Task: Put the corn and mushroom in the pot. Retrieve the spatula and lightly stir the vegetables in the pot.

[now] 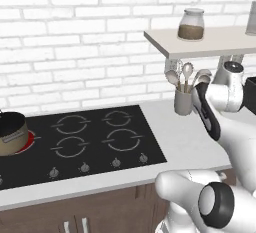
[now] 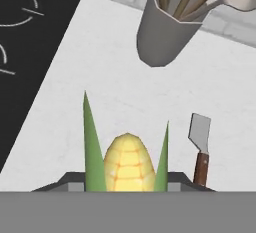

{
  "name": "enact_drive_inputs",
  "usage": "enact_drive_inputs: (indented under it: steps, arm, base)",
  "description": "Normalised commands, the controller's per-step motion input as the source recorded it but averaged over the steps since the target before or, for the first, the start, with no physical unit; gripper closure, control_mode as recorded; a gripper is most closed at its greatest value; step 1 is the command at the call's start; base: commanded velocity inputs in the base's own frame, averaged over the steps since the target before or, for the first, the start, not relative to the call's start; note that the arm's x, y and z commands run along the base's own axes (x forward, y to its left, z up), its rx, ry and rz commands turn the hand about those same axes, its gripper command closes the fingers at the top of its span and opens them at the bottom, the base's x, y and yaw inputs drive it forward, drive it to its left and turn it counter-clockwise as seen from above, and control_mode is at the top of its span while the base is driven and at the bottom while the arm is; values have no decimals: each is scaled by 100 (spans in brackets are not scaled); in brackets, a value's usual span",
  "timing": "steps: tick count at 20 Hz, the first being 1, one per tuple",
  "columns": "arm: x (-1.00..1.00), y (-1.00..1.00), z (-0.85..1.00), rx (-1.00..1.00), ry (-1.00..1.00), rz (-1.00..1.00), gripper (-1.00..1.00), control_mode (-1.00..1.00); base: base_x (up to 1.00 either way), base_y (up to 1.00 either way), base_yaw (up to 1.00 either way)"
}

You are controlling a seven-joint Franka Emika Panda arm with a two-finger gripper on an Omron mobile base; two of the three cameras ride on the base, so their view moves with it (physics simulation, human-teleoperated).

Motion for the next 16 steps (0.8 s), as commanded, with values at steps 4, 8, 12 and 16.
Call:
enact_drive_inputs:
  steps: [4, 8, 12, 16]
  arm:
    - [-29, 2, 81, 0, 10, 0, 100, -100]
    - [-36, 1, 5, 0, 6, 0, 100, -100]
    - [-21, 0, -5, 0, 0, 0, 100, 100]
    - [0, 0, 0, 0, 0, 0, 100, 100]
  base:
    - [0, 0, 0]
    - [0, 0, 0]
    - [-17, 8, 0]
    - [-32, 83, 0]
